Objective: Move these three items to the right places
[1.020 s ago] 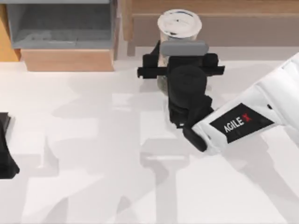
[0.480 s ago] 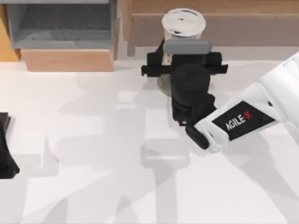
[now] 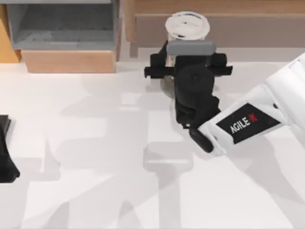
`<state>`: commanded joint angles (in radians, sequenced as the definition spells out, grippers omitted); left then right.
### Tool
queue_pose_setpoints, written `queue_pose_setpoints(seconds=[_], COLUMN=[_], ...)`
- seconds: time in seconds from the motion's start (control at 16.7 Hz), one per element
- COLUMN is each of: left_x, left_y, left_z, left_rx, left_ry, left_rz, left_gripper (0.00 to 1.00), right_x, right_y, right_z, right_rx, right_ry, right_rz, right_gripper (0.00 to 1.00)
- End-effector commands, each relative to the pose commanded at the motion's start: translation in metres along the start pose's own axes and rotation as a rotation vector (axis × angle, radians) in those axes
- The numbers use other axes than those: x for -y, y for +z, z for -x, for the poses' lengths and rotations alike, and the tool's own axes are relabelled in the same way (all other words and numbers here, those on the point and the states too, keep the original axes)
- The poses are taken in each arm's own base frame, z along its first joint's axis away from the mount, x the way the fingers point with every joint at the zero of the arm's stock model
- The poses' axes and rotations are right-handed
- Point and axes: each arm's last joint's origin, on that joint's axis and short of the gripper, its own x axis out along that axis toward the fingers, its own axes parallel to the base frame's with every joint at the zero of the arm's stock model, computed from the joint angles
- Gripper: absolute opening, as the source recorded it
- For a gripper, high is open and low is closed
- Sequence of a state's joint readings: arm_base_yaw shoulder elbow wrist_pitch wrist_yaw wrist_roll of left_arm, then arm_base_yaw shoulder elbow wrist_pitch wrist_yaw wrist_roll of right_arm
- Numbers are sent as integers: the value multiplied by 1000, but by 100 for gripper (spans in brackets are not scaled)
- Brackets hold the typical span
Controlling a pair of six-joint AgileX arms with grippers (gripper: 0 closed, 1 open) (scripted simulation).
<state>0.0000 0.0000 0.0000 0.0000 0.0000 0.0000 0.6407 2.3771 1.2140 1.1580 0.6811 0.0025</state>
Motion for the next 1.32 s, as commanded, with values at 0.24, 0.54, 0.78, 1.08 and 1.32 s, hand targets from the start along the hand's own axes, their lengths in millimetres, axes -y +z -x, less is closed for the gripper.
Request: queue_pose_setpoints(seconds=[0.24,0.54,0.78,1.08,1.32], left_x=[0,0,0,0,0], left_y=[0,0,0,0,0], left_z=[0,0,0,0,0], left_rx=[0,0,0,0,0], left_ry=[0,0,0,0,0], left_rz=[0,0,0,0,0], left_gripper=[100,100,100,100,100], right_x=[0,0,-1,-1,1], right_y=[0,0,-1,0,-1], right_z=[0,0,10,31,29], right_rx=[0,0,-2,0,-5], right_ry=[0,0,0,2,-1], right_rz=[0,0,3,0,4], right_gripper=[100,100,100,100,100])
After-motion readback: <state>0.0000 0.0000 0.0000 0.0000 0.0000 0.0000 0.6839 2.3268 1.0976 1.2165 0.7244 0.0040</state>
